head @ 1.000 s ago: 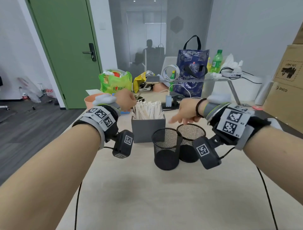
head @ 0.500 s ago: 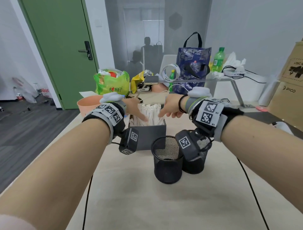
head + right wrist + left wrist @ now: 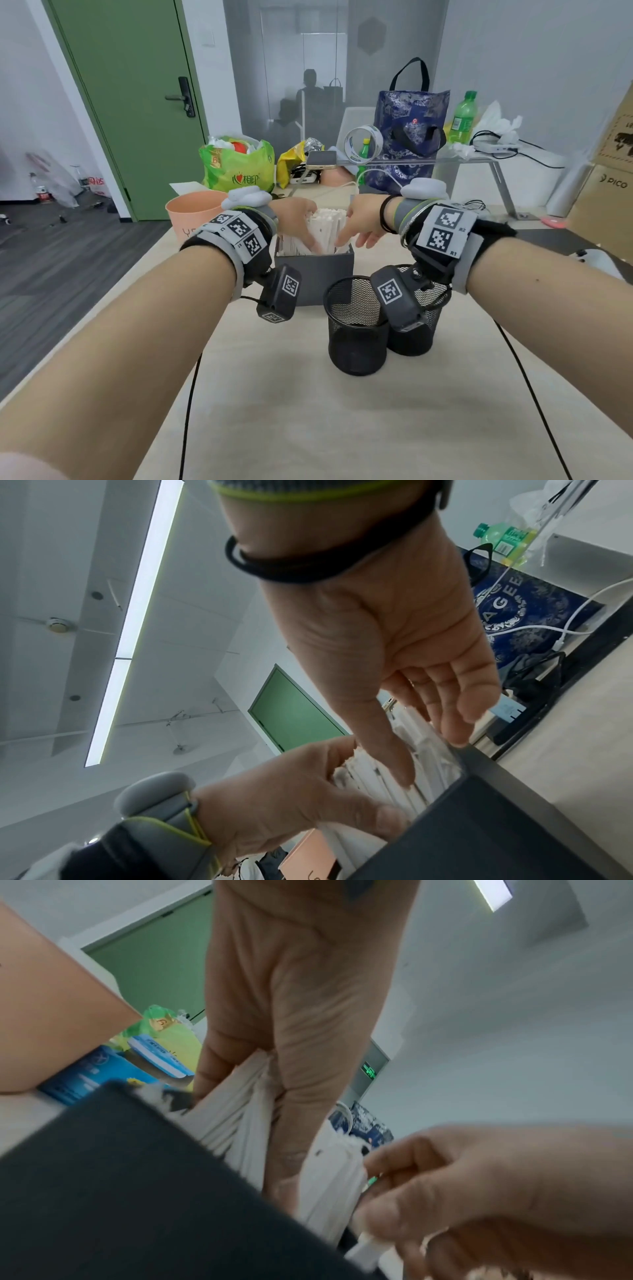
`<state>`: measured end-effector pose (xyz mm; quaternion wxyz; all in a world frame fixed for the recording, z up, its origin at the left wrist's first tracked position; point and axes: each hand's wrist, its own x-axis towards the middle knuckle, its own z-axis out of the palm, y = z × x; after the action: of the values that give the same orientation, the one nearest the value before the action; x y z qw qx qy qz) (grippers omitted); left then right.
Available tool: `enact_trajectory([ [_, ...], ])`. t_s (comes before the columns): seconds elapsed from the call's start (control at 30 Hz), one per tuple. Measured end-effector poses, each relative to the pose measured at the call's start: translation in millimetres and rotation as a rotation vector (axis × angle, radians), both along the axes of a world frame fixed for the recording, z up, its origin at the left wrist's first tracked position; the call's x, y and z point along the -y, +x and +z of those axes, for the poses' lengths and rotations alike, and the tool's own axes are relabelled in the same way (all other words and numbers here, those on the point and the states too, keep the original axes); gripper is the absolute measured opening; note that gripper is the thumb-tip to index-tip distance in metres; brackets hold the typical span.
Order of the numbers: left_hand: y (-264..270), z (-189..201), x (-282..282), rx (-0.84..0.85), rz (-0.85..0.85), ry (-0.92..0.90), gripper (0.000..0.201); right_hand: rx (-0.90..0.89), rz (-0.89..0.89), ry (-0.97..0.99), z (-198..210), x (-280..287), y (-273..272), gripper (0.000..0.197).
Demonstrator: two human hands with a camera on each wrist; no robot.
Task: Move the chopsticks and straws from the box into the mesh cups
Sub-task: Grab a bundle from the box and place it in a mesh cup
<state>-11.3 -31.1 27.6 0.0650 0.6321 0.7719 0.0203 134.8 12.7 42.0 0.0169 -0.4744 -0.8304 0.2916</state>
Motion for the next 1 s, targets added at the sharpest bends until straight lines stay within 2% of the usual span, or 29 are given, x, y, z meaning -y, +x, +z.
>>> enact_trajectory([
  [0.07, -6.1, 5.8, 3.5, 0.021, 0.007, 0.01, 0.082, -0.01, -0.01, 0.032, -0.3, 0.9, -2.4, 0.058],
  [0.17, -14.5, 15.0, 8.4, 0.059, 0.03, 0.08, 0.076, -0.049, -0.015, 0.256, 4.3, 3.4, -4.7, 0.084],
  [0.23, -16.9, 18.6, 9.9, 0.064, 0.051, 0.12, 0.076, -0.088, 0.001, 0.4, 10.4, 7.0, -7.2, 0.085],
  [0.3, -15.6, 18.6, 9.5, 0.089, 0.08, 0.166, 0.072, -0.118, 0.004, 0.453, 14.5, 10.1, -11.4, 0.074],
  [0.37, -12.3, 15.5, 8.1, 0.102, 0.112, 0.213, 0.056, -0.108, 0.01, 0.408, 14.6, 11.3, -16.5, 0.064],
  [0.43, -9.2, 12.6, 8.4, 0.115, 0.129, 0.222, 0.044, -0.07, 0.037, 0.237, 9.6, 13.5, -20.1, 0.058],
  [0.5, -11.0, 10.5, 9.3, 0.105, 0.119, 0.118, 0.058, -0.015, 0.063, 0.097, 2.4, 15.6, -23.7, 0.054],
  [0.57, -13.0, 10.0, 12.5, 0.025, 0.089, -0.028, 0.081, 0.037, 0.084, 0.049, -1.5, 18.0, -26.8, 0.051],
  [0.6, -13.9, 10.2, 13.0, -0.005, 0.072, -0.07, 0.087, 0.053, 0.089, 0.033, -2.6, 18.4, -28.0, 0.052],
  [0.73, -14.4, 10.7, 12.2, -0.006, 0.032, -0.036, 0.082, 0.033, 0.085, -0.092, -3.2, 14.4, -29.2, 0.072],
  [0.77, -15.2, 11.6, 12.1, 0.02, 0.034, -0.012, 0.078, 0.031, 0.074, -0.089, -3.7, 12.6, -29.6, 0.074],
  [0.83, -17.5, 15.2, 12.0, 0.113, 0.04, 0.043, 0.069, 0.026, 0.039, 0.037, -1.4, 8.1, -29.8, 0.076],
  [0.93, -19.8, 25.6, 11.3, 0.248, 0.061, 0.14, 0.065, -0.033, -0.012, 0.302, 3.9, -1.0, -32.1, 0.107],
  [0.97, -19.4, 28.9, 10.8, 0.257, 0.059, 0.173, 0.065, -0.067, -0.002, 0.324, 5.1, -5.2, -33.7, 0.11],
  [1.0, -18.1, 31.2, 10.4, 0.245, 0.052, 0.202, 0.063, -0.093, 0.015, 0.286, 7.0, -4.9, -34.7, 0.102],
])
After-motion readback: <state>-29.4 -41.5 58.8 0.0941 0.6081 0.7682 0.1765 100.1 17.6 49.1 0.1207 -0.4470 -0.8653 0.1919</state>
